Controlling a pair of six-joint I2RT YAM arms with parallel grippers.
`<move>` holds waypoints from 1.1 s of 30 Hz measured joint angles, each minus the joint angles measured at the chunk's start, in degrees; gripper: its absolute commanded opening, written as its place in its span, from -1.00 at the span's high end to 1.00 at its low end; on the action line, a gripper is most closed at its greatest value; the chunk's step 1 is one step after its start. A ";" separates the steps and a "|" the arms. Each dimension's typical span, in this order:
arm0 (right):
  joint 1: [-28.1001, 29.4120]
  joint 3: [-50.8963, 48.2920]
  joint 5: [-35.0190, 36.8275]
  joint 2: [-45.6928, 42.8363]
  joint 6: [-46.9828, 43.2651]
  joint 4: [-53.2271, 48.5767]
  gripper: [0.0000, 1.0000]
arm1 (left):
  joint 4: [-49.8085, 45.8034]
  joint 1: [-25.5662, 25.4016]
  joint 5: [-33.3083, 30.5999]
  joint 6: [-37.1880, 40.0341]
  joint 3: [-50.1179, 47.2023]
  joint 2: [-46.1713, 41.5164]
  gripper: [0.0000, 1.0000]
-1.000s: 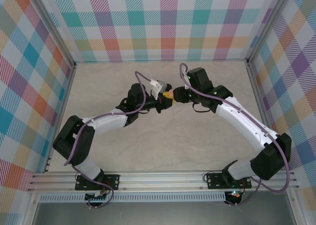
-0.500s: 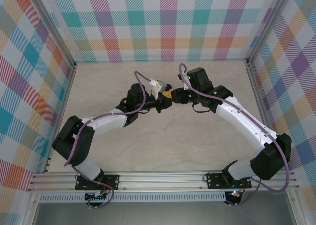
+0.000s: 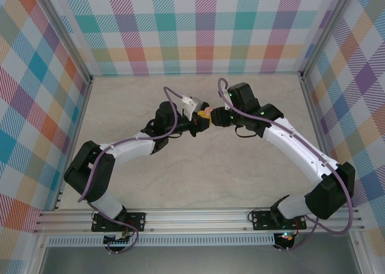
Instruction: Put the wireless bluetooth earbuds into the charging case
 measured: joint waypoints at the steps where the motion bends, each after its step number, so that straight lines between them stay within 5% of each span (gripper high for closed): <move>1: 0.00 0.00 0.22 -0.02 0.00 -0.02 0.14 | 0.00 0.00 -0.09 0.00 0.00 0.00 0.91; 33: 0.00 2.78 -2.16 -0.09 0.26 -0.79 0.12 | 0.02 0.00 2.75 0.46 0.00 -1.44 0.91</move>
